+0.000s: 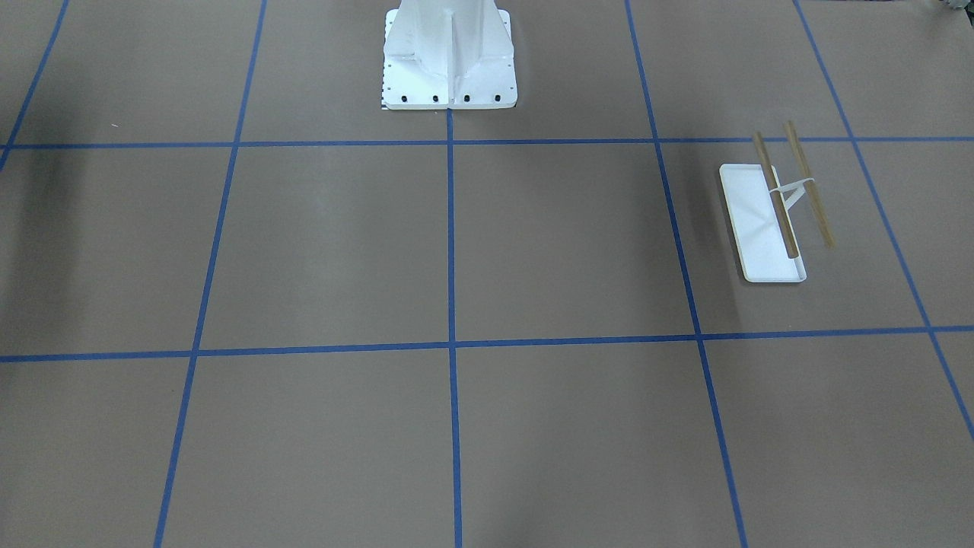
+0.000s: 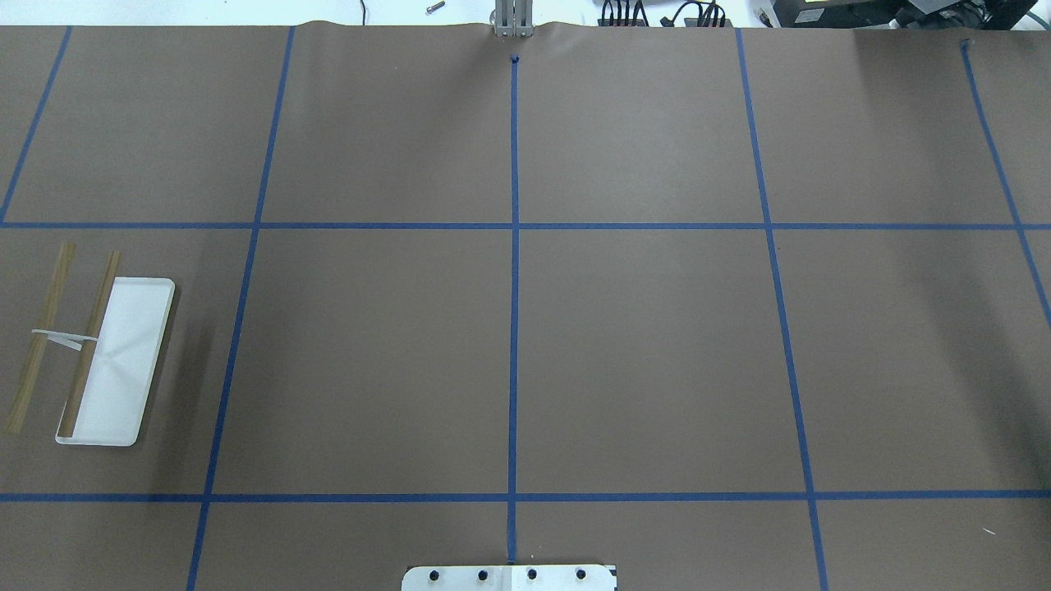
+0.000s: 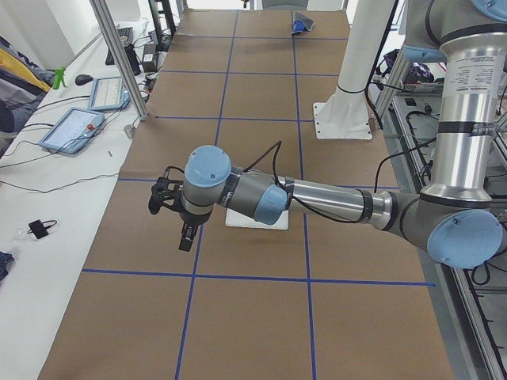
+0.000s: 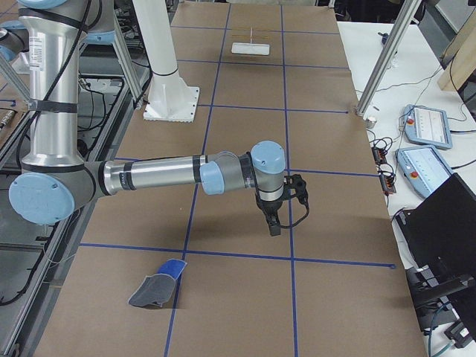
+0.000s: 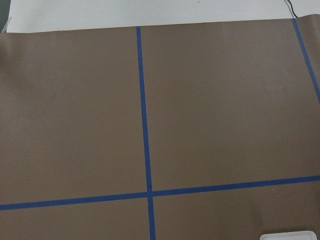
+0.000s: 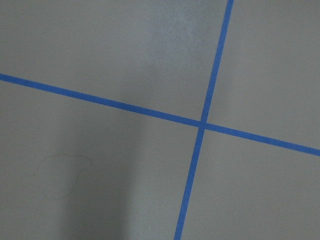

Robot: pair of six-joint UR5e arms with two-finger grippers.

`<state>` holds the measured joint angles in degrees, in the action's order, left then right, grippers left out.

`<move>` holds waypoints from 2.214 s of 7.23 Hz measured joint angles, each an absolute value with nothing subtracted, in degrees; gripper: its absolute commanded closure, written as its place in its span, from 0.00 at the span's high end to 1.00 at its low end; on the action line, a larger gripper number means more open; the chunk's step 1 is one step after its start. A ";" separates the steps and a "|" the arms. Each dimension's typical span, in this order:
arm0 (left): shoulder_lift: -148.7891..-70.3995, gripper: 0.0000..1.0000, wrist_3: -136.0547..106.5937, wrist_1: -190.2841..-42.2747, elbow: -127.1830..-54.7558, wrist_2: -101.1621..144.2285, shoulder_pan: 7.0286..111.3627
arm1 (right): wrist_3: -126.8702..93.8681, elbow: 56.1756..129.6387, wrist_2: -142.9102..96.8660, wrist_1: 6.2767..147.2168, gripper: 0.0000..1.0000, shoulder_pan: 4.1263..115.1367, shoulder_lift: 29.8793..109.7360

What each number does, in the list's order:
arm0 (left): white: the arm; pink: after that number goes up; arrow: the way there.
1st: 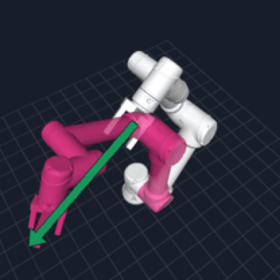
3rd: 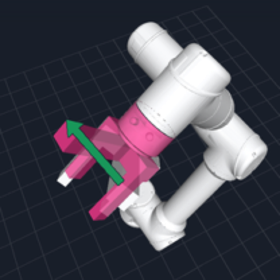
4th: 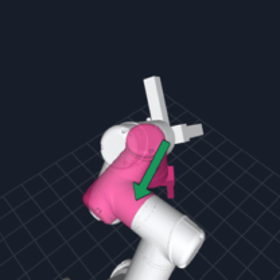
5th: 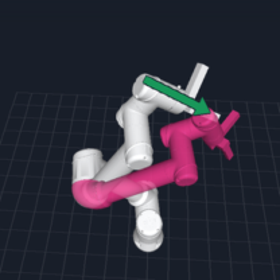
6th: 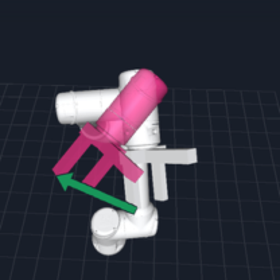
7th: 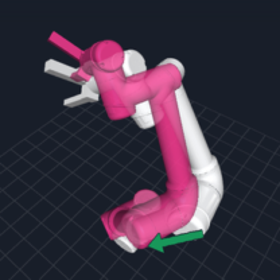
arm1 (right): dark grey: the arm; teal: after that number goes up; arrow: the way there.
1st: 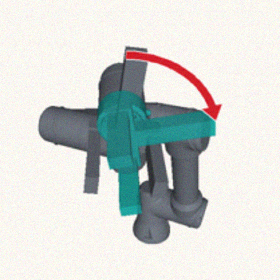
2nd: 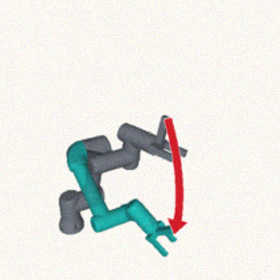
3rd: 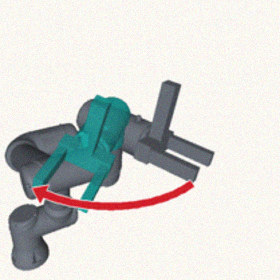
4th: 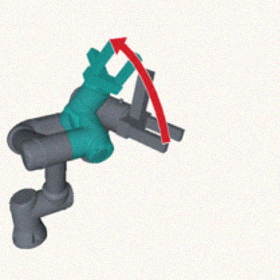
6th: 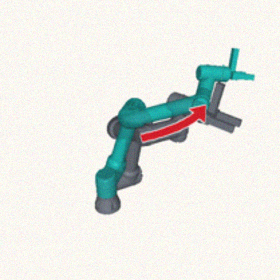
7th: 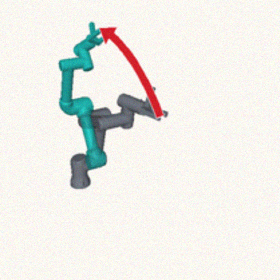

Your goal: Hang towel on rack

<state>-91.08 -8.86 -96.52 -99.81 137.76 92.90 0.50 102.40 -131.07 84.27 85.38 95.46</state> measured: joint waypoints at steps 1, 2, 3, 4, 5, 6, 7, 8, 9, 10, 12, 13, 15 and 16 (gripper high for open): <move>-90.57 0.99 -8.24 -95.17 -101.22 137.61 92.66 | 0.60 102.51 -131.64 84.40 1.00 85.63 96.25; -89.33 0.99 -6.70 -94.55 -102.92 137.25 92.49 | 0.60 102.53 -132.44 84.40 1.00 85.70 96.77; -87.94 0.99 -5.20 -94.42 -104.35 136.88 92.34 | 0.56 102.56 -132.93 84.34 1.00 85.72 97.02; -86.74 0.99 -4.55 -94.89 -105.66 136.70 92.26 | 0.54 102.56 -133.22 84.27 1.00 85.73 97.14; -84.99 0.99 -4.28 -96.82 -106.83 136.41 92.17 | 0.43 102.56 -133.68 84.21 1.00 85.72 97.17; -82.80 0.99 -4.18 -100.39 -106.93 135.87 92.12 | 0.13 102.52 -134.54 84.17 1.00 85.71 97.25; -80.91 0.99 -4.19 -104.06 -106.61 135.47 92.08 | -0.20 102.47 -135.27 84.14 1.00 85.67 97.32; -79.77 0.99 -4.26 -106.22 -106.22 135.36 91.98 | -0.38 102.45 -135.74 84.08 1.00 85.64 97.33; -79.31 0.99 -4.45 -107.13 -105.93 135.54 91.72 | -0.42 102.32 -136.68 84.02 1.00 85.59 97.33; -79.06 0.99 -4.66 -107.42 -105.83 136.09 91.40 | -0.23 102.15 -138.17 83.95 1.00 85.45 97.54; -78.90 0.98 -6.65 -107.49 -105.79 138.23 91.19 | 0.34 102.71 -139.50 83.31 1.00 84.51 99.31; -78.90 0.99 -8.27 -107.65 -105.90 138.83 91.16 | 0.49 102.92 -139.70 82.84 1.00 84.20 101.10; -78.92 0.99 -9.34 -107.95 -105.93 139.13 91.12 | 3.70 102.42 -138.38 80.36 1.00 84.06 107.33; -78.92 0.99 -9.44 -107.99 -105.92 139.16 91.09 | 8.58 100.90 -137.11 79.24 1.00 84.03 109.78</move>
